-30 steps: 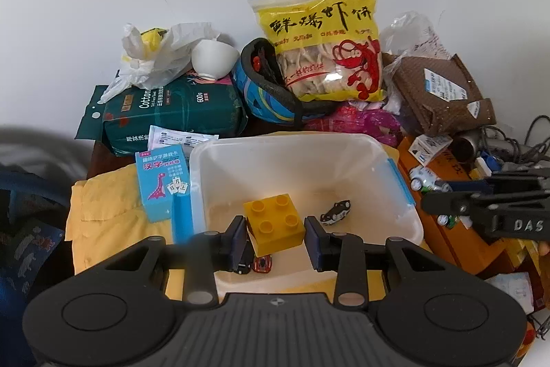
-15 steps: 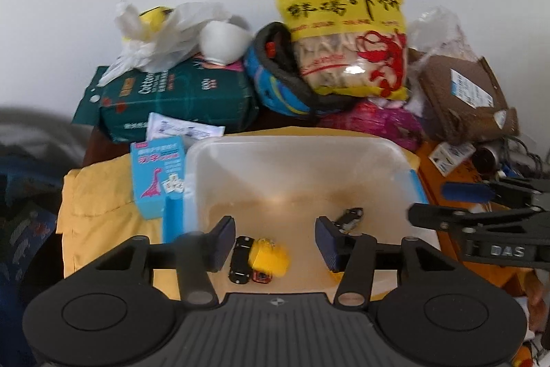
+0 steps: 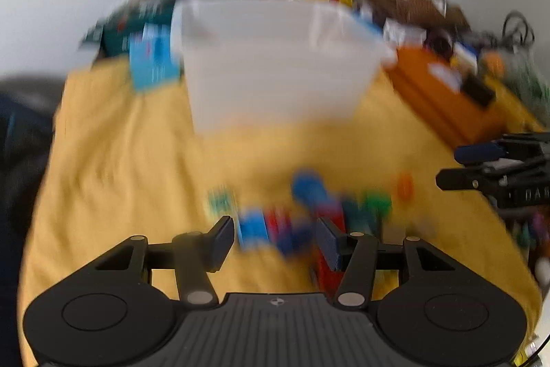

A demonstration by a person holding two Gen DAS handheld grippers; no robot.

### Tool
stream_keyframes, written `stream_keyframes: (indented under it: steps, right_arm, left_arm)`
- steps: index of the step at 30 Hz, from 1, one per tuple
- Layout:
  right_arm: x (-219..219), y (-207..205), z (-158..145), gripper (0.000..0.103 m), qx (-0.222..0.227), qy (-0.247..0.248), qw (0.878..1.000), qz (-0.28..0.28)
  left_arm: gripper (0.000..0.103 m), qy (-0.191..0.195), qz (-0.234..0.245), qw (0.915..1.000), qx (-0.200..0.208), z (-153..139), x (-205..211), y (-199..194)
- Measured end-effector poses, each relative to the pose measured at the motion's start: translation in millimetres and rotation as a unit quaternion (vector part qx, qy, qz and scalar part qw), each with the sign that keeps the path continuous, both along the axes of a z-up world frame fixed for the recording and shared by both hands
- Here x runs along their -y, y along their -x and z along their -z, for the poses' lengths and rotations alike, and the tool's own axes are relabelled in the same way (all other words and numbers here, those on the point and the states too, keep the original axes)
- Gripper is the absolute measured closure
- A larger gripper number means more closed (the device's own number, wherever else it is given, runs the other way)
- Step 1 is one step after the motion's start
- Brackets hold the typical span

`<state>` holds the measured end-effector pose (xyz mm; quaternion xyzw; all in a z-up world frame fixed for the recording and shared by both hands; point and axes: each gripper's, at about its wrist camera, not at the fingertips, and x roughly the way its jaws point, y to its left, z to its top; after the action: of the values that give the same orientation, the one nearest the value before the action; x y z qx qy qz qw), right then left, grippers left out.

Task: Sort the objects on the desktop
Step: 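Carry the brick and car over the white bin and open both tools, then grasp another black toy car with the left tool while the right tool grasps the long yellow brick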

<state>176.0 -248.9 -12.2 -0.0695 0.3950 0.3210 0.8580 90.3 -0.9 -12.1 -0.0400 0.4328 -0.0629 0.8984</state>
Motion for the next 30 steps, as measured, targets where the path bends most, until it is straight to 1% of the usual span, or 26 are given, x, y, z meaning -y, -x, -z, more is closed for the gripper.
stream_keyframes:
  steps: [2,5,8,13,14,16,17,18,22,26,30]
  right_arm:
    - [9,28,23,0.036,-0.006,0.014,1.000,-0.002]
    - [22,52,50,0.036,-0.047,0.026,0.998,0.013]
    - [31,60,58,0.036,-0.067,0.026,0.997,0.032]
    - [33,65,48,0.035,-0.047,0.026,0.998,0.030]
    - [33,69,47,0.035,-0.042,0.024,0.998,0.031]
    - [34,71,46,0.035,-0.038,0.022,0.999,0.031]
    - [33,72,47,0.035,-0.037,0.022,0.999,0.030]
    - [29,75,49,0.035,-0.035,0.023,0.999,0.028]
    - [12,81,53,0.035,-0.022,0.034,0.999,0.000]
    - [-16,90,64,0.034,-0.024,0.039,0.998,-0.039]
    - [-41,96,78,0.032,-0.014,0.049,0.997,-0.060]
  left_arm:
    - [0.046,0.011,-0.001,0.9998,-0.019,17,10,15]
    - [0.046,0.023,0.012,0.9985,-0.048,37,30,19]
    - [0.046,0.041,0.007,0.9973,-0.060,48,41,9]
    - [0.046,0.048,-0.016,0.9968,-0.062,60,47,-11]
    - [0.047,0.049,-0.014,0.9970,-0.058,63,47,-11]
    - [0.058,0.025,0.008,0.9987,-0.043,64,47,-10]
    - [0.068,0.014,0.013,0.9990,-0.042,64,47,-8]
    - [0.071,0.011,0.017,0.9989,-0.042,64,44,-6]
    - [0.071,0.015,0.017,0.9989,-0.040,63,31,6]
    - [0.071,0.013,0.012,0.9991,-0.037,61,20,18]
    - [0.071,0.014,0.001,0.9993,-0.036,58,9,31]
